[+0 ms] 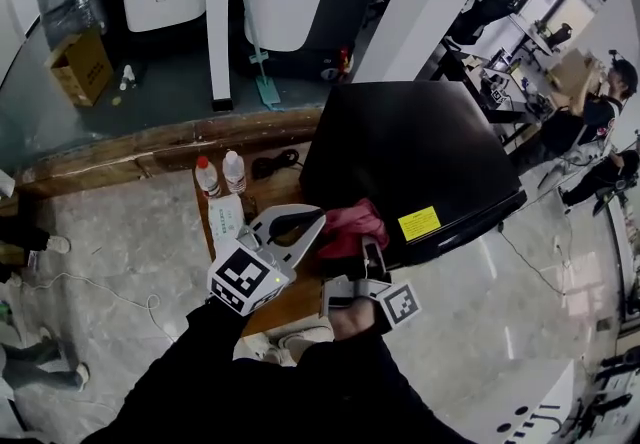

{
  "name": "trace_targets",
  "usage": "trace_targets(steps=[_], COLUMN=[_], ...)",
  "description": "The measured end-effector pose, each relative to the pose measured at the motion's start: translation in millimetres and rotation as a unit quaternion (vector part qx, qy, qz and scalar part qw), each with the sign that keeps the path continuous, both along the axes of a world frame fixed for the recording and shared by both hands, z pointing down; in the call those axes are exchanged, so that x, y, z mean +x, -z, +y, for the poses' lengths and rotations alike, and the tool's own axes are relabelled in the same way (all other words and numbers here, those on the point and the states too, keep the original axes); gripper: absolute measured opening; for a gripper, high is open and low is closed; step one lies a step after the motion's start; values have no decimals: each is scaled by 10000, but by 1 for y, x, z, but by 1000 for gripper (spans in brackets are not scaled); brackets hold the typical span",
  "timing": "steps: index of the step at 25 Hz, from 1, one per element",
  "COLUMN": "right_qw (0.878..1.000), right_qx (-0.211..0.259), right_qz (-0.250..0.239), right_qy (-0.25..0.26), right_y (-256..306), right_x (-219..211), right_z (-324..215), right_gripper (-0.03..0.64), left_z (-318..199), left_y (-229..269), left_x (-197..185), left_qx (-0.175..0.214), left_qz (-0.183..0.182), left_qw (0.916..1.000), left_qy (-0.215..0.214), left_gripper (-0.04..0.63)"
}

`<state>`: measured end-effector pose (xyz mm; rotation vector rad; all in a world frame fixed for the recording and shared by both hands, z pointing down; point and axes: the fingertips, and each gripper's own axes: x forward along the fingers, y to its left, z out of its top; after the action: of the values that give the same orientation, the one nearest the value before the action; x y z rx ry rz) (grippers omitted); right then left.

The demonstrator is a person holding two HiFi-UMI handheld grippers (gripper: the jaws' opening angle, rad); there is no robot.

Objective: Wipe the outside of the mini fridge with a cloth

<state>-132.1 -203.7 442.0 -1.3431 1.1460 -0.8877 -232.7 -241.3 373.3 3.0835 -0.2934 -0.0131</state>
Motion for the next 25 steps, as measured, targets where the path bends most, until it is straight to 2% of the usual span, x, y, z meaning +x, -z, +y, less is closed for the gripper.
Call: trace_targets(steps=[6,12,16,18,25], right_qw=[9990,9944,9925,9921,9823], right_qx=[-345,-1002,-1197,-1214,-1844], right_qz=[-277,-339,-259,-316,-335], right_qy=[-16,-51,28,38,64], right_y=[-47,-132,-172,-188,-264], right_x=[2,5,8,8,10], right_z=[0,-1,-6,-9,-6], right_gripper=[52,52,54,54,54], left_z=[-4,-11,-16,-15,-5], left_y=[-38,-114,-165,-189,-267], left_x=[8,11,17,22,29], left_qx=[-185,-551,-1025,-1121,-1509], left_qz=[-240,-496,-653,-792,-1358], left_qw=[9995,9969,9920,9899,9786], left_qy=[108,248,341,342,333], left_gripper=[5,5,5,5,5])
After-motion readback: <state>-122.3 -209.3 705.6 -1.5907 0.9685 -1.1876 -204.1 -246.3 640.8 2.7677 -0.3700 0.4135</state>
